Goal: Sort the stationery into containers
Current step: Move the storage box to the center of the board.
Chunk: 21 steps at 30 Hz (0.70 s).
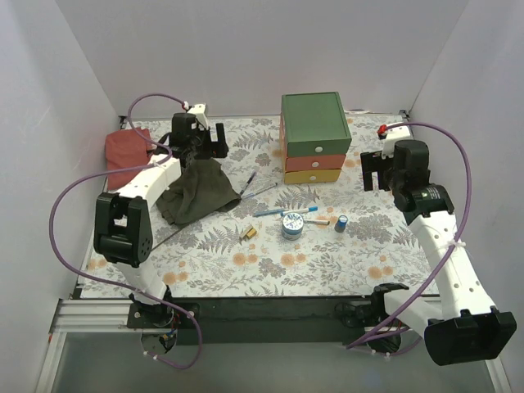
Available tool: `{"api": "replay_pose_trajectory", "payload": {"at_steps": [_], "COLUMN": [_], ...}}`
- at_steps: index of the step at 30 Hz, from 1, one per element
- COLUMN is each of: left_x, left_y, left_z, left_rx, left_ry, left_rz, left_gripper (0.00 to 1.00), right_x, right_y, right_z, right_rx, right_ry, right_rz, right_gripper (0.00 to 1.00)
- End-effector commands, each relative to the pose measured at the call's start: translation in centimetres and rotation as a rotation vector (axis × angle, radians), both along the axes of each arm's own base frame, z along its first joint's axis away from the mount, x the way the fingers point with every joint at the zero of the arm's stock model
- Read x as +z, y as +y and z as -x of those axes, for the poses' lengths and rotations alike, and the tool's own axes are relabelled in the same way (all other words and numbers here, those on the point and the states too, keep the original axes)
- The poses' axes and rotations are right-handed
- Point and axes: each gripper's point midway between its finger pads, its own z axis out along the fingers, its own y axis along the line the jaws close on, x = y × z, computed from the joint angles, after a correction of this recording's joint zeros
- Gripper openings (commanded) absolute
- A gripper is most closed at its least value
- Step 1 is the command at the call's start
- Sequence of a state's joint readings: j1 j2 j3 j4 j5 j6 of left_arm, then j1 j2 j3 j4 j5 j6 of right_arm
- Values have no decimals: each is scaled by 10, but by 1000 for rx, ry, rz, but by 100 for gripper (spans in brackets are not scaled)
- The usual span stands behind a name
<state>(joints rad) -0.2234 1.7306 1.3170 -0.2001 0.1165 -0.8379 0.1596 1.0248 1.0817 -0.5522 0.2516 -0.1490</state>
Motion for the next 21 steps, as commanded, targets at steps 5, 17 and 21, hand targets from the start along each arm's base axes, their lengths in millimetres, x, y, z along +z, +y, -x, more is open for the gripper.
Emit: {"api": "replay_pose_trajectory", "payload": {"at_steps": [5,17,21], "left_x": [25,-11,-28], "left_y": [-67,-117,-126], "left_z": [-10,-44,-48], "left_rx": [-181,-249,-231], "left_ry": [-63,79,145], "left_rz": [3,91,142], "left_gripper": [95,21,0], "right_x": [13,-10,-10], "right_y": [61,105,113], "right_z": [-22,-86,-111], "right_rx": [424,472,470], "right_ry": [-100,-67,-52], "right_rz": [-4,-230,-267], "right_gripper": [98,86,70]}}
